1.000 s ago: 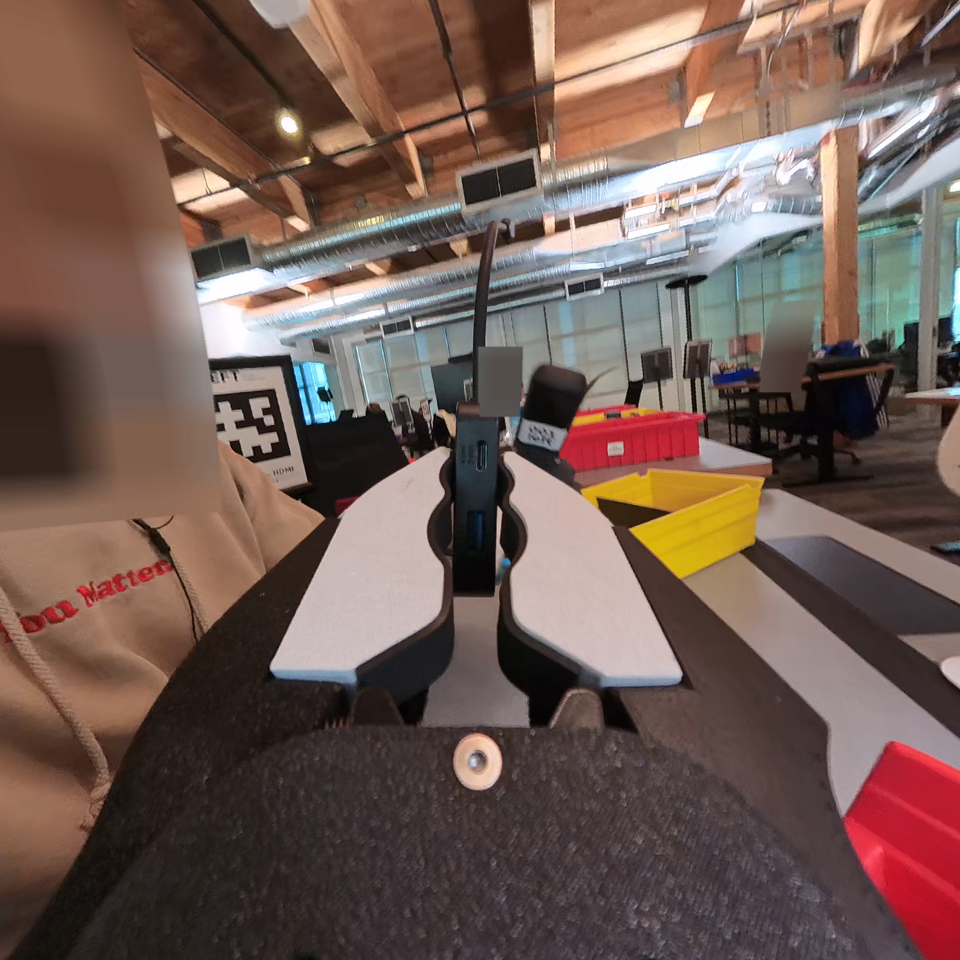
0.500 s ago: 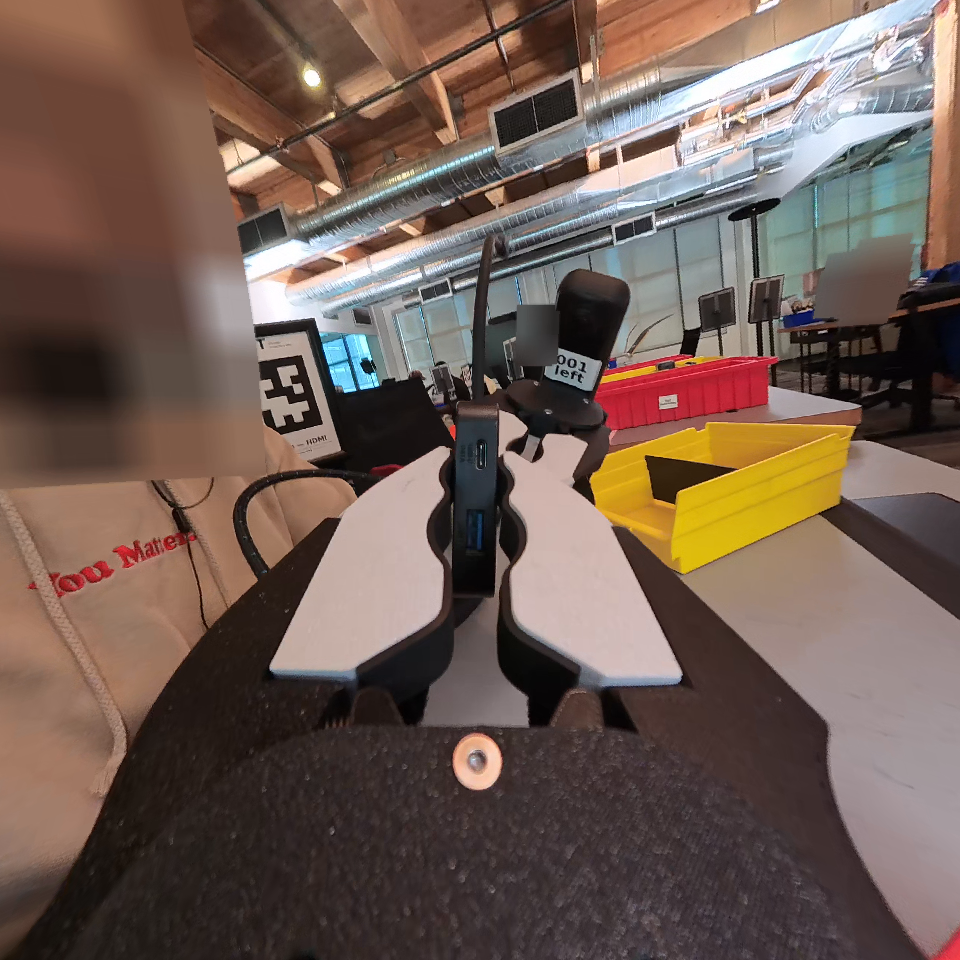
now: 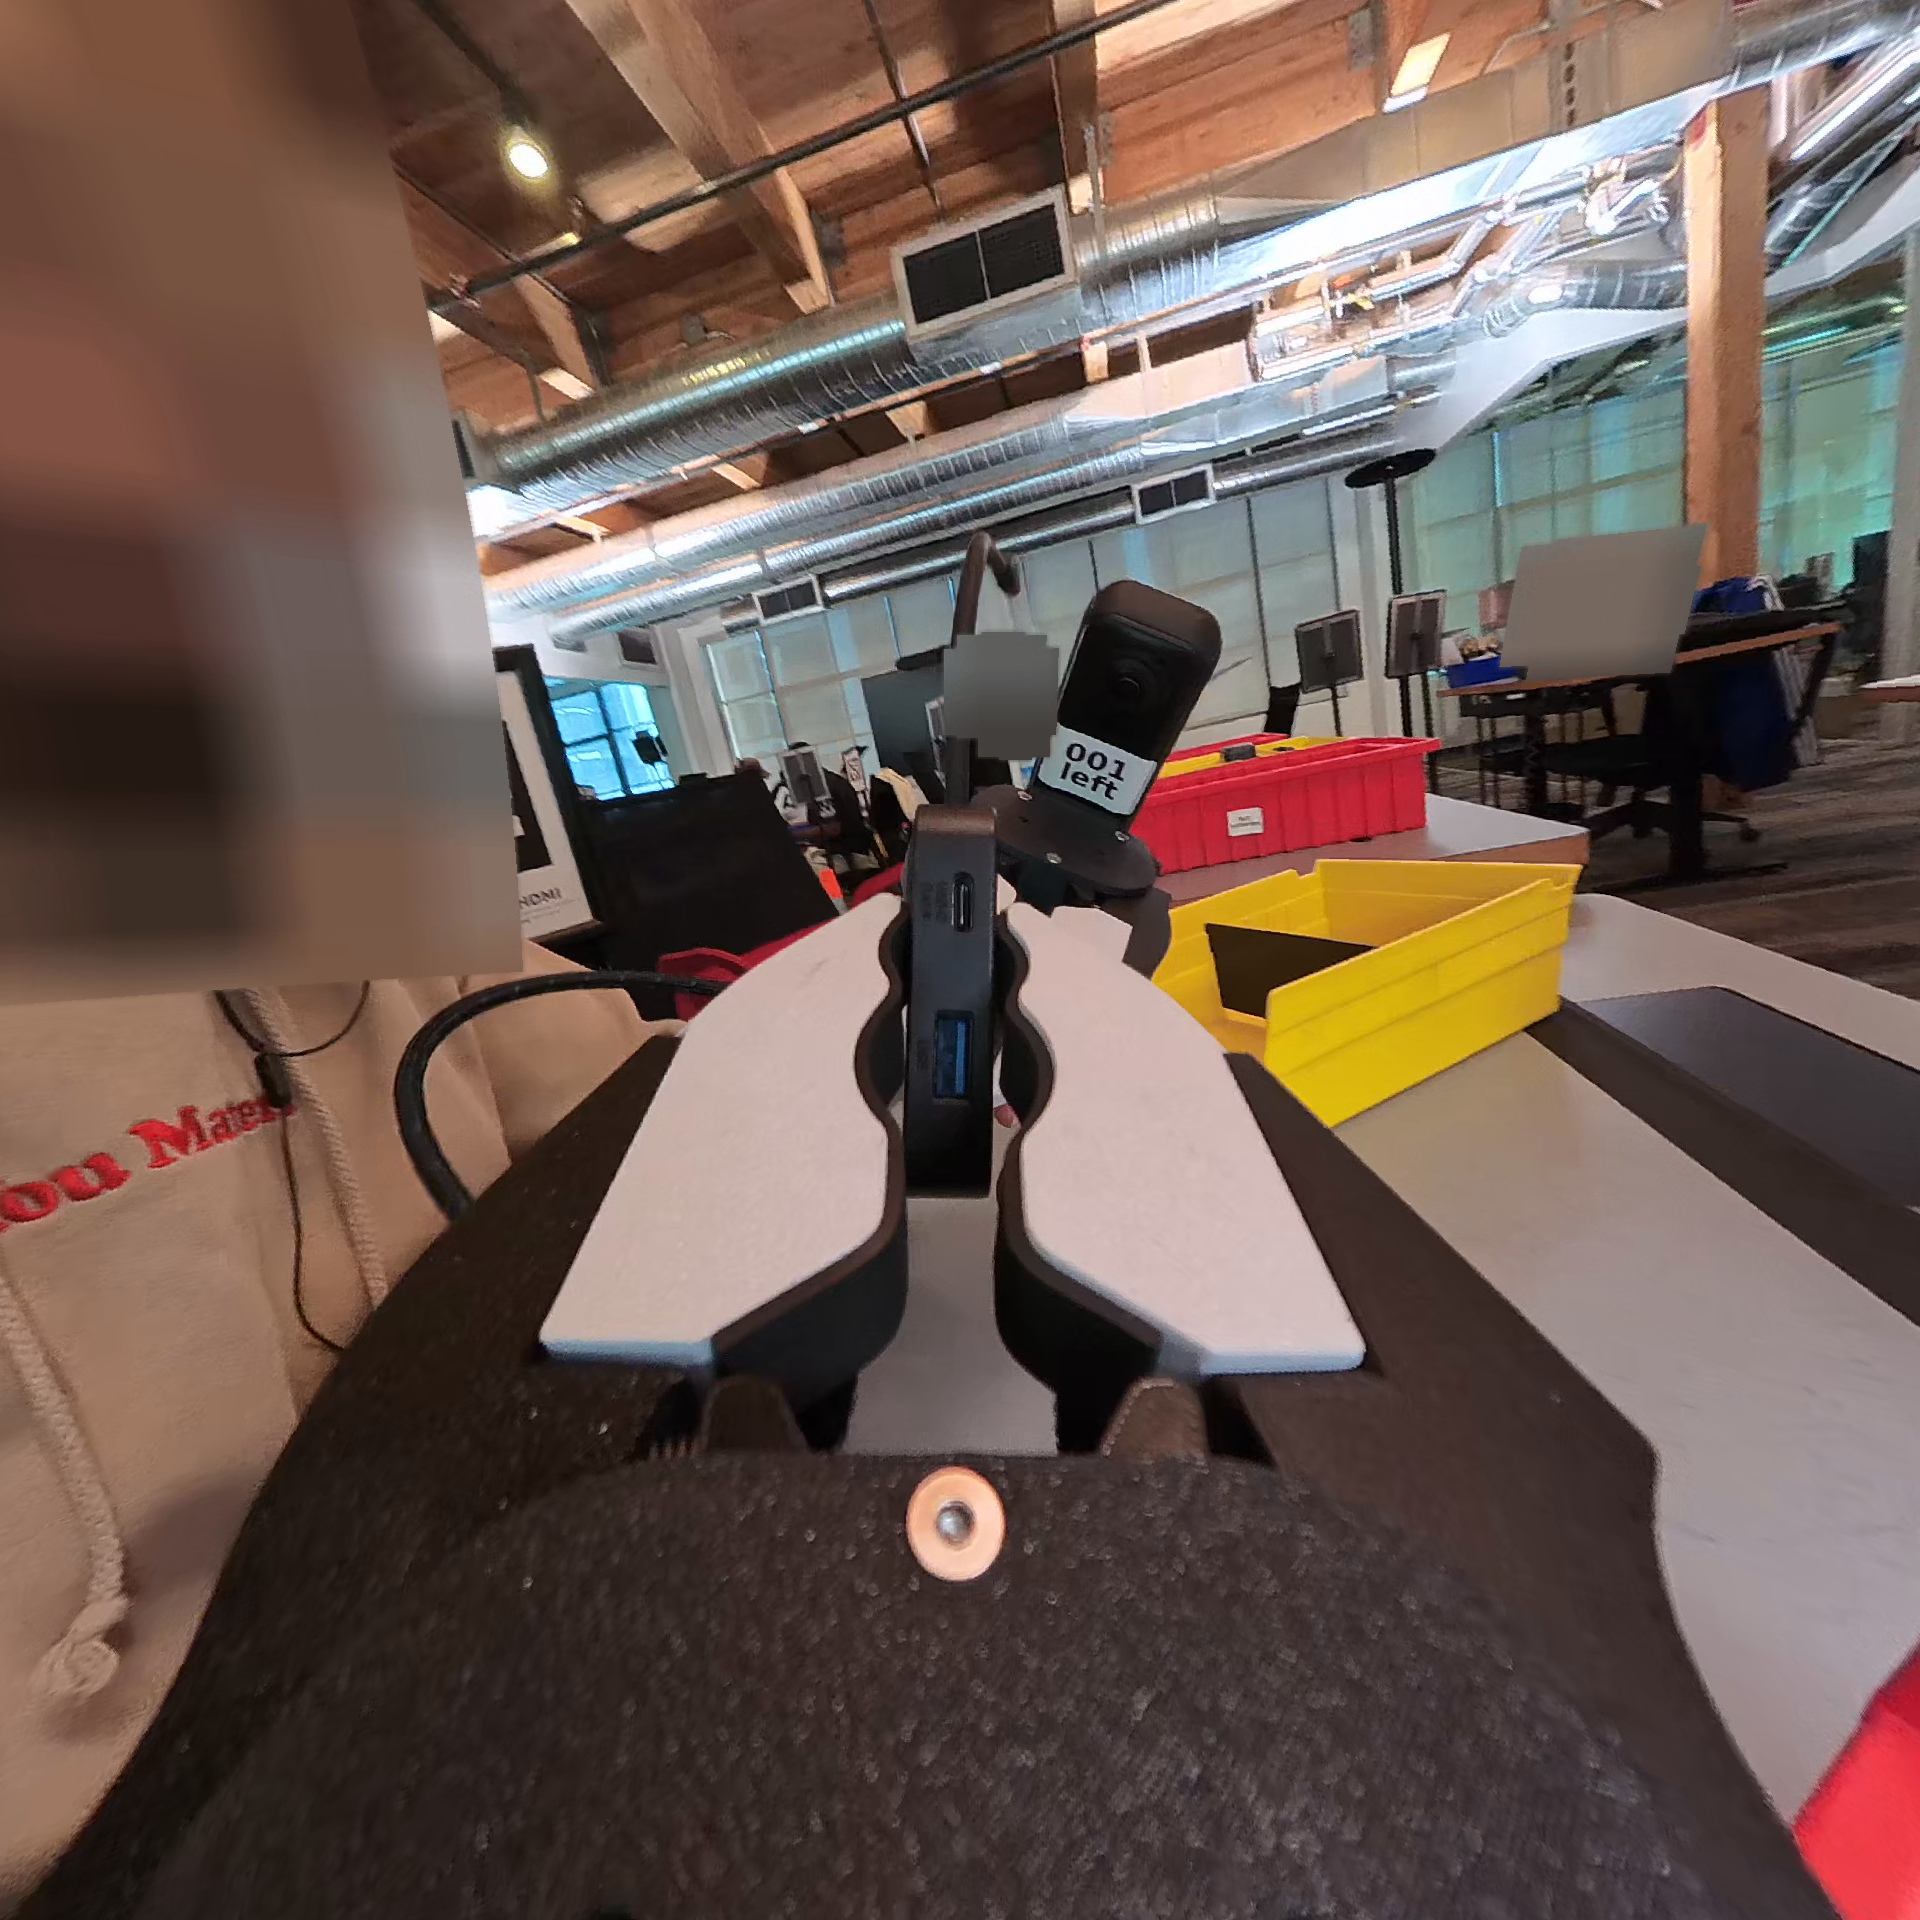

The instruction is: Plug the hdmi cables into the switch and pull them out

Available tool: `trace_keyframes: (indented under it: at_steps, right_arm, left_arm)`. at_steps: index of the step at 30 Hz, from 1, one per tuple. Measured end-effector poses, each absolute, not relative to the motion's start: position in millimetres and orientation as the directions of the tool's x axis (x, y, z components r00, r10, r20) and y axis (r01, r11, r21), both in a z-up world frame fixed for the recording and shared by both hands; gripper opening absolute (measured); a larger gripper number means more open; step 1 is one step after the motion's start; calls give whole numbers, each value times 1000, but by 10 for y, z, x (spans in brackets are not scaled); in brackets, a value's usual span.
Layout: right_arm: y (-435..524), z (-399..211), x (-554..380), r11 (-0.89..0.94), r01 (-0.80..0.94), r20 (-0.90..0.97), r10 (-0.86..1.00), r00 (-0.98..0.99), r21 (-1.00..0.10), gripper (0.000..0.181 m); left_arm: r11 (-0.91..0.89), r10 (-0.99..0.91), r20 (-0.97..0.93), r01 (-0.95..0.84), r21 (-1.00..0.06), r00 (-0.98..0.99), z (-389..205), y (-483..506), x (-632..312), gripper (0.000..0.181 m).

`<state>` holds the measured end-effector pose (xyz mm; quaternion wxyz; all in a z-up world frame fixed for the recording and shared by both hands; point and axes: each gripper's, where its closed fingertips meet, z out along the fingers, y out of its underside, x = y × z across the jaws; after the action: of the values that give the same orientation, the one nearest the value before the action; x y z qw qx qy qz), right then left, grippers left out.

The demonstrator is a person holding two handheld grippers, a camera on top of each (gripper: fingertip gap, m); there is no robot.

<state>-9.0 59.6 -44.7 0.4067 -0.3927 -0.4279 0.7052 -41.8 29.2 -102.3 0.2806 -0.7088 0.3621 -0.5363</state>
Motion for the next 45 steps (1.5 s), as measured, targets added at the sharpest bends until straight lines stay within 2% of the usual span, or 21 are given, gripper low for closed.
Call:
trace_keyframes:
  at_steps: [5, 10, 21, 25, 30, 34, 38, 45]
  right_arm:
    - [596, -433, -127, -306, -247, -210, 913, -351, -919, 13]
    - [675, -343, -114, -300, -319, -206, 933, -296, -899, 13]
    - [736, -261, -165, -349, -369, -263, 928, -264, -861, 14]
    - [704, -426, -214, -246, -237, -197, 957, -213, -940, 14]
    - [655, -557, -281, -197, -145, -167, 966, -197, -970, 14]
    - [596, -583, -304, -154, -94, -134, 971, -198, -984, 14]
    - [497, -851, -380, -21, 102, -40, 983, -180, -995, 15]
    - [444, -1014, -426, 5, 209, -37, 980, -197, -978, 13]
  left_arm:
    - [-565, -824, 533, -215, -797, 190, -1047, 330, -408, 12]
    - [-565, -821, 546, -108, -818, 167, -917, 412, -418, 12]
    - [-563, -821, 557, -19, -826, 126, -834, 457, -442, 11]
    - [-548, -829, 539, -22, -836, 152, -826, 507, -586, 11]
    - [-538, -832, 529, -14, -843, 167, -789, 514, -691, 11]
    - [-540, -834, 526, -57, -840, 166, -814, 470, -705, 11]
    - [-539, -838, 518, -121, -833, 169, -894, 416, -647, 11]
    - [-528, -847, 491, -214, -822, 202, -1046, 370, -636, 11]
